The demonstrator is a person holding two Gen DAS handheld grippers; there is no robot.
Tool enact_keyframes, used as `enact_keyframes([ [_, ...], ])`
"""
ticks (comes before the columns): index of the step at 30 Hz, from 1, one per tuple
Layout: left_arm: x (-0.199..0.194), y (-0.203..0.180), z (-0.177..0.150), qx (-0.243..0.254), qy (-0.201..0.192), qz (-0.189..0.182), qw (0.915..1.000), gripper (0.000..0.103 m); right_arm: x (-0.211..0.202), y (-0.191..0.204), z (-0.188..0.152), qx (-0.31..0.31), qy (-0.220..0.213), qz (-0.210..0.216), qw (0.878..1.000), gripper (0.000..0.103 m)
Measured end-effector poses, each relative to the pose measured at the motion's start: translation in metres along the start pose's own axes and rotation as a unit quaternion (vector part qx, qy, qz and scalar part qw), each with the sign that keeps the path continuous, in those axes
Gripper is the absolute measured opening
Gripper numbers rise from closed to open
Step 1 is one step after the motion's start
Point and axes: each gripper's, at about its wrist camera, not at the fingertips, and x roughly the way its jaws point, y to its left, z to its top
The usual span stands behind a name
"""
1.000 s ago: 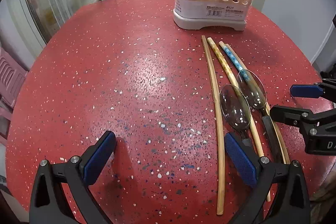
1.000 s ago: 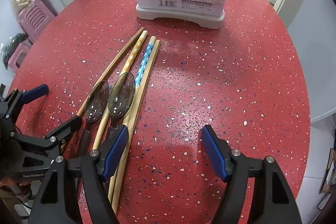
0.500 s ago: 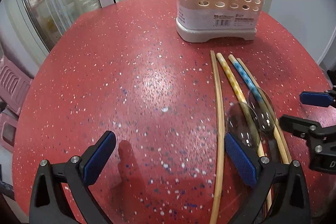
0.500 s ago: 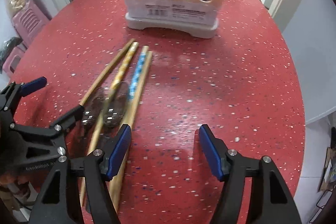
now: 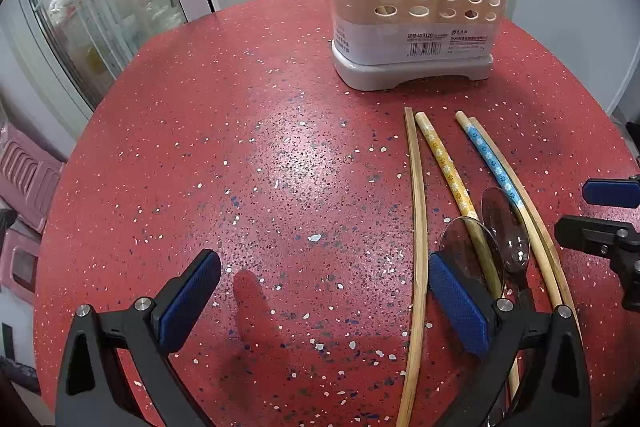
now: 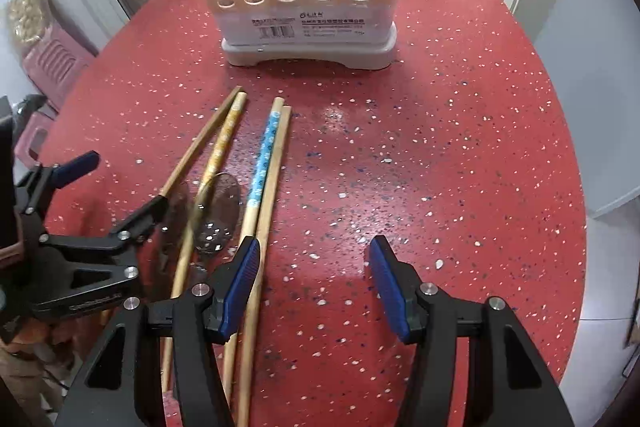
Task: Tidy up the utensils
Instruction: 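Move both grippers back toward the remaining spoons and chopsticks, then close the right gripper on a plain wooden chopstick while the left grasps another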
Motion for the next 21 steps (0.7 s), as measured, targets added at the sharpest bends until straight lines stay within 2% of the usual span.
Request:
enact_keyframes([
  [4, 0.0, 0.0, 0.0, 0.001, -0.001, 0.001, 1.0, 0.103, 0.003, 0.009, -0.006, -0.014, 0.022, -0.011, 1.0, 0.06],
  [7, 0.001, -0.001, 0.002, 0.002, 0.0, 0.002, 1.0, 0.103, 0.006, 0.016, -0.005, -0.022, 0.021, -0.016, 0.999, 0.06],
  [11, 0.003, -0.006, 0.004, 0.009, 0.001, 0.005, 0.9999, 0.103, 0.013, 0.035, -0.001, -0.048, 0.025, -0.039, 0.998, 0.052],
  [15, 0.003, -0.01, 0.006, 0.017, 0.005, 0.007, 0.9998, 0.103, 0.02, 0.047, 0.006, -0.057, 0.025, -0.039, 0.997, 0.05],
  [19, 0.003, -0.015, 0.012, 0.026, 0.009, -0.012, 0.9996, 0.103, 0.023, 0.054, 0.014, -0.072, 0.044, -0.032, 0.996, 0.041],
  [21, 0.001, -0.018, 0.014, 0.033, 0.014, -0.028, 0.999, 0.101, 0.024, 0.056, 0.014, -0.078, 0.051, -0.029, 0.995, 0.031],
])
